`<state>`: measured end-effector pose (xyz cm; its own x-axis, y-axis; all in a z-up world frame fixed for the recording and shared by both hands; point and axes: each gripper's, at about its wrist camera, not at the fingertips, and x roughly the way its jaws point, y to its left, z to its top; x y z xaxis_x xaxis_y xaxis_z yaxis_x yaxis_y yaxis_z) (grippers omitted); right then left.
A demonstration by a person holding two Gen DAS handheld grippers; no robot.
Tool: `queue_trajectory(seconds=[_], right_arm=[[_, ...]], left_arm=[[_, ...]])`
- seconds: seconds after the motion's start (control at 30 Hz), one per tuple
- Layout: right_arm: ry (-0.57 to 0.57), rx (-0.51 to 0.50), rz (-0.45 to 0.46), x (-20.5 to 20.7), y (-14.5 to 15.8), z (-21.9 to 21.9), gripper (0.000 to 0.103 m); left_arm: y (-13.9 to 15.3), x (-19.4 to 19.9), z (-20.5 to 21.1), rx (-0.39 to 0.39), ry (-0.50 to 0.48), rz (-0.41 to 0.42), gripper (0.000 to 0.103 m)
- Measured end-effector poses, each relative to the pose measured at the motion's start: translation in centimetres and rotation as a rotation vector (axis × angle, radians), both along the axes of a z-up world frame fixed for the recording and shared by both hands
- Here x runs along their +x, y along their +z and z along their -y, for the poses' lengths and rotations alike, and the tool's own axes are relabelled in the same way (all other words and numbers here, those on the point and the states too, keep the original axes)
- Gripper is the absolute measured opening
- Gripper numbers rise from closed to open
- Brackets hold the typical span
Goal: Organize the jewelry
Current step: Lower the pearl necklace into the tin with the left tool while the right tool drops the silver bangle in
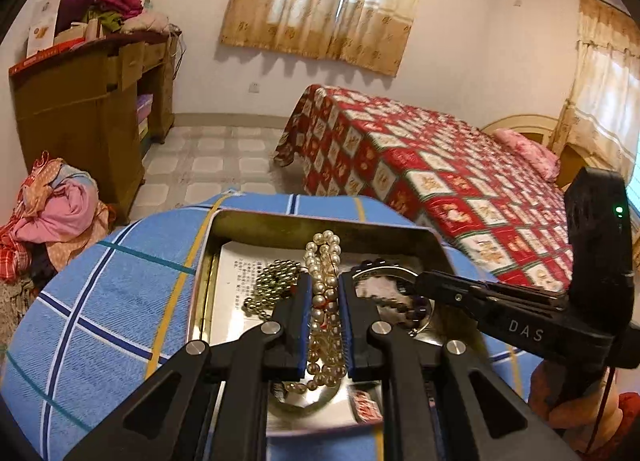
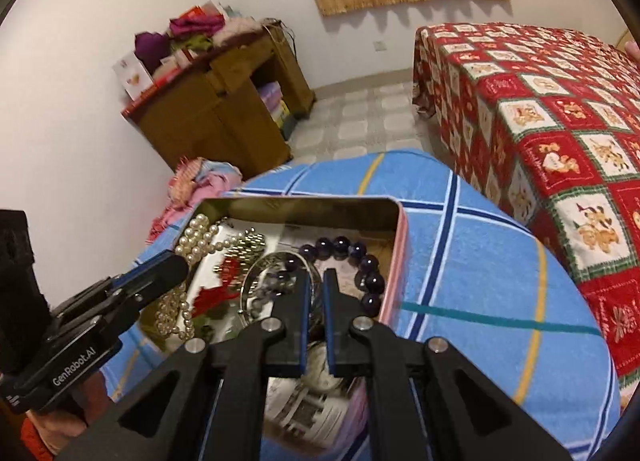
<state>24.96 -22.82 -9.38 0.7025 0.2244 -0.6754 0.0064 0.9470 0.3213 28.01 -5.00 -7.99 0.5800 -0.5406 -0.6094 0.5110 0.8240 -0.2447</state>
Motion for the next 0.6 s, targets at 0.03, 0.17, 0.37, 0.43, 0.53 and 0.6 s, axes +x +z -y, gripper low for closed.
queue_trajectory(seconds=[0.03, 0.17, 0.37, 0.43, 0.53, 0.6], right_arm=[[0.003, -0.012, -0.001, 0.1, -0.2, -0.2, 0.009], [0.018, -0.075, 0.013, 0.2, -0.2, -1.3, 0.009], [0.011, -0.118, 0.024, 0.3, -0.1, -1.8, 0.016], [0.008, -0.127, 0.045, -0.3, 0.7, -1.8, 0.045], [-0.012, -0.153, 0.103, -1.7, 2.9, -1.9, 0.062], [-0.008, -0.165, 0.129, -2.6, 4.2, -1.8, 0.062]], left_arm=[[-0.1, 0.1, -0.1, 0.004, 0.002, -0.001, 0.012], [-0.7, 0.7, 0.3, 0.041, 0.022, -0.007, 0.012], [-1.1, 1.0, 1.0, 0.103, 0.003, -0.014, 0.013], [-0.8, 0.8, 1.0, 0.110, -0.006, -0.020, 0.015], [0.0, 0.1, 0.9, 0.120, -0.005, -0.023, 0.046], [1.0, -1.0, 0.7, 0.137, 0.011, 0.017, 0.061]])
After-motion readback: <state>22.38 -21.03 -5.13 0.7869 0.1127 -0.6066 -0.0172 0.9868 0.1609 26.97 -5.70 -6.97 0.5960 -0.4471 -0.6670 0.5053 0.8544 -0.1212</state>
